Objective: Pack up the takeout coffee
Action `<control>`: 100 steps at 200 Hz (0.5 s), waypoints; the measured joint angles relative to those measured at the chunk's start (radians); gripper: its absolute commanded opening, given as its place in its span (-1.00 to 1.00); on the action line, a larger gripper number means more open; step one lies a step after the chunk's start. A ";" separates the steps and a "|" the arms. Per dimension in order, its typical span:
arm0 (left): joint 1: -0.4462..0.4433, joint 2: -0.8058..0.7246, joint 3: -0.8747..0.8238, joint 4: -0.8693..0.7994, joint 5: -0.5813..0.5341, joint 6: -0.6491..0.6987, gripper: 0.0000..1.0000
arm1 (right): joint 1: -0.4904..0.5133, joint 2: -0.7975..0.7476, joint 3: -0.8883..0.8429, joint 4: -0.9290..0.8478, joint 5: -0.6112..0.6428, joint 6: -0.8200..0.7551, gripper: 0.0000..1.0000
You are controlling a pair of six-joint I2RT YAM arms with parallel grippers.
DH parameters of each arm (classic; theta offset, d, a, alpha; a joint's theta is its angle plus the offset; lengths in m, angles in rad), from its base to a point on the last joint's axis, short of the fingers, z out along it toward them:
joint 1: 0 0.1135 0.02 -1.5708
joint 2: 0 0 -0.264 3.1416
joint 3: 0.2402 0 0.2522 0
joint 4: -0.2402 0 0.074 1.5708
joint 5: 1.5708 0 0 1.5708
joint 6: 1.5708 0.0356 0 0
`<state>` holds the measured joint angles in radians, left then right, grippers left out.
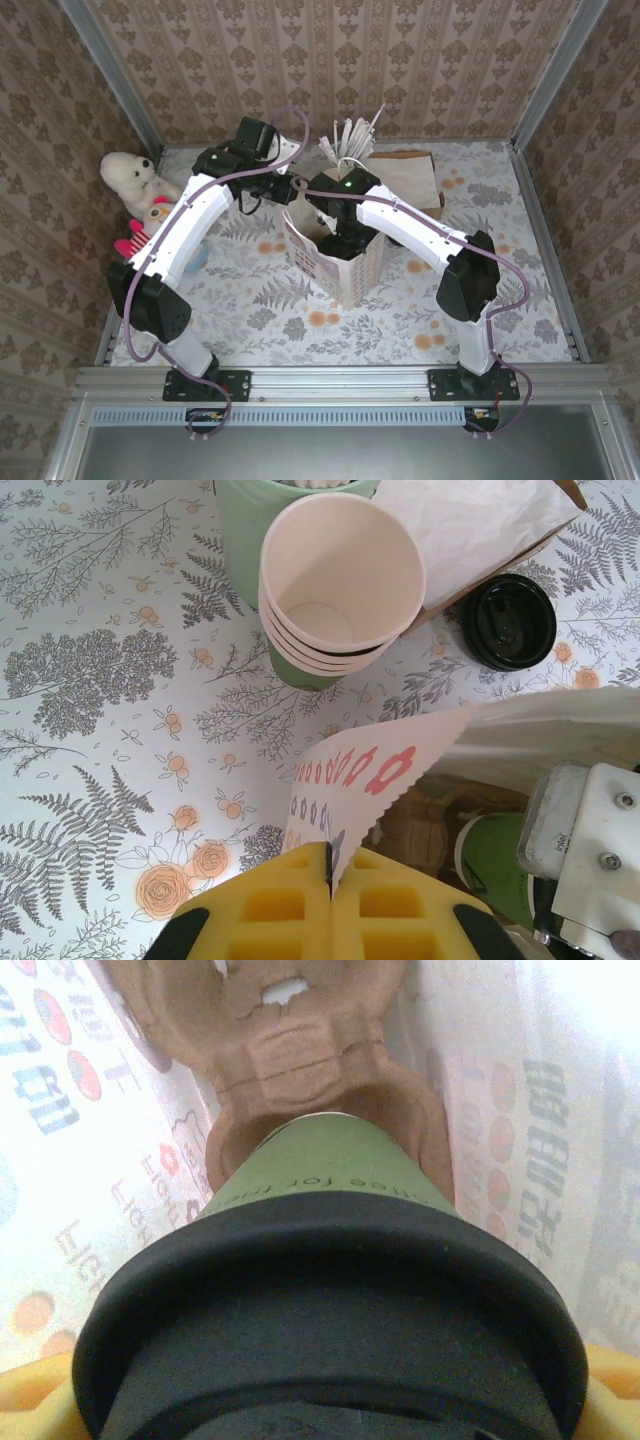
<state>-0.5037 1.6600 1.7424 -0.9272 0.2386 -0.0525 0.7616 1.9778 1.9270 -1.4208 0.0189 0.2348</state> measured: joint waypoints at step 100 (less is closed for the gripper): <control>-0.003 0.000 0.000 0.000 0.000 0.000 -1.00 | 0.000 0.006 0.024 -0.049 -0.001 0.003 -0.20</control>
<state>-0.5064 1.6600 1.7424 -0.9272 0.2386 -0.0525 0.7616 1.9835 1.9514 -1.4696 0.0181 0.2382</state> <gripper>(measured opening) 0.047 0.820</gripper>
